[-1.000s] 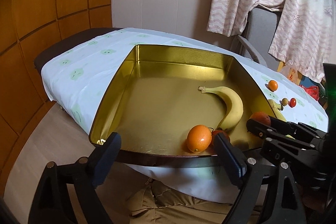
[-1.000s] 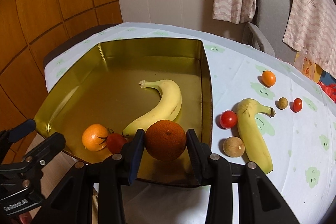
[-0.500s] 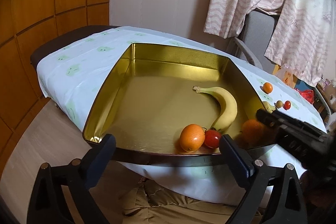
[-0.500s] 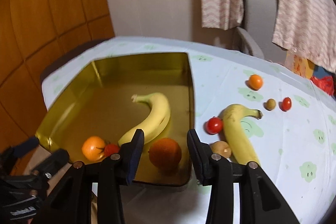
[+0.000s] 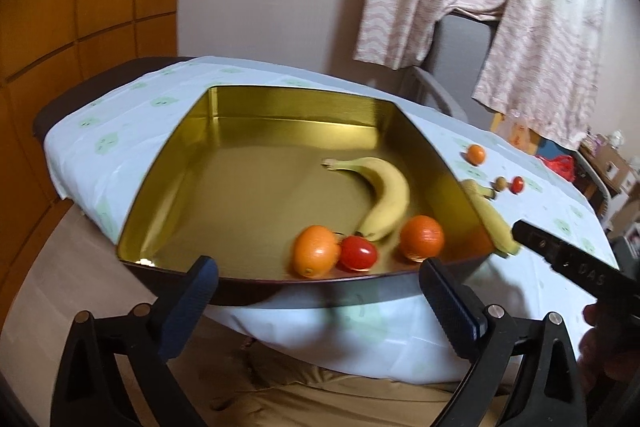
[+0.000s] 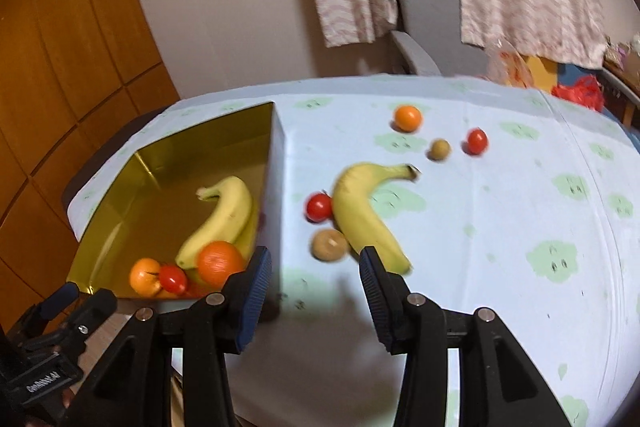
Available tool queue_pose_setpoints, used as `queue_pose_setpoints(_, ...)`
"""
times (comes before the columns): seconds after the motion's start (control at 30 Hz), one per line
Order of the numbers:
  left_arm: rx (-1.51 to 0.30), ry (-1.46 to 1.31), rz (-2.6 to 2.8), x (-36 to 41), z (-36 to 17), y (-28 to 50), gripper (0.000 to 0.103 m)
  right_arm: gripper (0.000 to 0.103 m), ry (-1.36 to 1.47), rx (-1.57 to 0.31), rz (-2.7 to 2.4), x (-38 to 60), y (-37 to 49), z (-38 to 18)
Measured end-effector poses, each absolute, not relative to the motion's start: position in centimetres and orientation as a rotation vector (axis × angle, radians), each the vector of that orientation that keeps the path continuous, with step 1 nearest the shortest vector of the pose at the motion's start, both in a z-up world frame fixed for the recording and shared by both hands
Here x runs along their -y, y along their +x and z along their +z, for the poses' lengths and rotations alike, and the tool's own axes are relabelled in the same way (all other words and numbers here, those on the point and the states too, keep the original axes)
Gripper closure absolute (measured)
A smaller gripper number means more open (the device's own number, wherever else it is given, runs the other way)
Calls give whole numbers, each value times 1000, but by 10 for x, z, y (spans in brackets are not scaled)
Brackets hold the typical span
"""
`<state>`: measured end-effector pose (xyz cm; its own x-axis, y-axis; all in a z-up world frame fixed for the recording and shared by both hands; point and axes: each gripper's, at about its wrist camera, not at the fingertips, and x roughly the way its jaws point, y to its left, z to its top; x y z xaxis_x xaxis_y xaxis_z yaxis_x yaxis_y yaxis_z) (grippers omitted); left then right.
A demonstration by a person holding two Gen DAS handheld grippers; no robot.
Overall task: Organize fruits
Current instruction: 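Grasp the yellow banana on the table with the right gripper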
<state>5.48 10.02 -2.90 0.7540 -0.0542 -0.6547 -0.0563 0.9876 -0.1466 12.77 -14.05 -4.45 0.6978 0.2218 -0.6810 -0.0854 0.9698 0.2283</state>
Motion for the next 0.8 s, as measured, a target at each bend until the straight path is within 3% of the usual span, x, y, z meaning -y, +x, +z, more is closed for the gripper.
queue_pose_setpoints(0.5, -701, -77, -127, -59, -32, 40, 2, 56, 222, -822, 204, 159, 120, -72)
queue_pose_setpoints(0.8, -701, -53, -119, -54, -34, 38, 2, 56, 199, -824, 186, 164, 179, -59)
